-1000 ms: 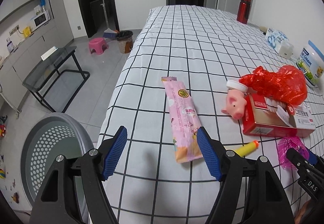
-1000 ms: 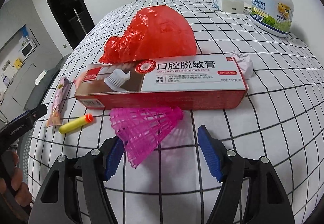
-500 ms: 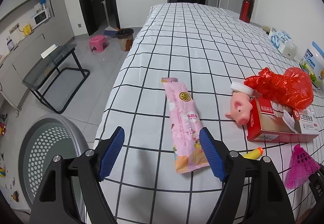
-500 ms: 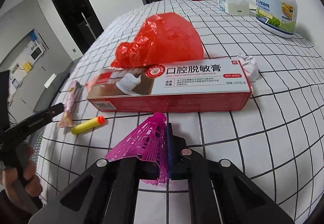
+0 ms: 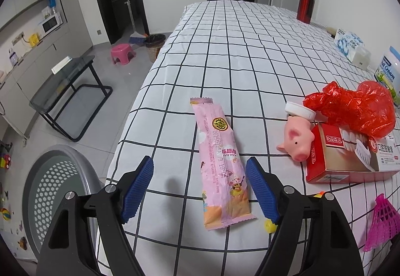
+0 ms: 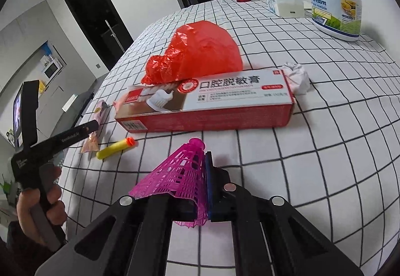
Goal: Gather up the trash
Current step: 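Grasp the pink shuttlecock with the right tool while the left tool grasps the pink snack wrapper, then carry both items over the grey basket and open both tools to drop them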
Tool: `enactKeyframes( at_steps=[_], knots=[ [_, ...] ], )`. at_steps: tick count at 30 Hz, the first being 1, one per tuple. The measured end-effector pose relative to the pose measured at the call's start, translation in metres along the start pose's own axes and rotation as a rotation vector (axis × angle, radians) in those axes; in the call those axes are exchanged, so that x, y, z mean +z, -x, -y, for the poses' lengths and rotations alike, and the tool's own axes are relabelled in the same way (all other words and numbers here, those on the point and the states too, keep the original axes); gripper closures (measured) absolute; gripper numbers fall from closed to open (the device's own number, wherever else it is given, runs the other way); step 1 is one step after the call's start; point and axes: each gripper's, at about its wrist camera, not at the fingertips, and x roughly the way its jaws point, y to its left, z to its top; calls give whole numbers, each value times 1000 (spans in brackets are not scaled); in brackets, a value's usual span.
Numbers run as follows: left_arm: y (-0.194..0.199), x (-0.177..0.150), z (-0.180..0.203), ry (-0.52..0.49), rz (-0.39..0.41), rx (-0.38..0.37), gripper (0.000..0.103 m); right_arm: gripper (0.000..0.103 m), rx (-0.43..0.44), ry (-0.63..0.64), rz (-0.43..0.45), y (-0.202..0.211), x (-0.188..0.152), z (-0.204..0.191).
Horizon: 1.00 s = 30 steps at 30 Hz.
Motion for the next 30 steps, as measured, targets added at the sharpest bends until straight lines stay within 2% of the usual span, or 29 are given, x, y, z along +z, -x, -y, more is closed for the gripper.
enactKeyframes(
  at_steps=[15, 18, 20, 22, 30],
  knots=[
    [-19, 5, -1, 5, -31, 8, 28, 98, 28, -1, 17, 5, -2, 2],
    [-21, 5, -2, 10, -38, -16, 41, 98, 33, -3, 16, 5, -2, 1],
    [-19, 5, -3, 11, -38, -31, 60, 98, 36, -5, 16, 4, -2, 1],
    [-17, 4, -4, 11, -41, -49, 70, 98, 41, -4, 16, 5, -2, 1],
    [11, -7, -13, 16, 7, -64, 71, 98, 57, 12, 13, 8, -4, -12]
  ],
)
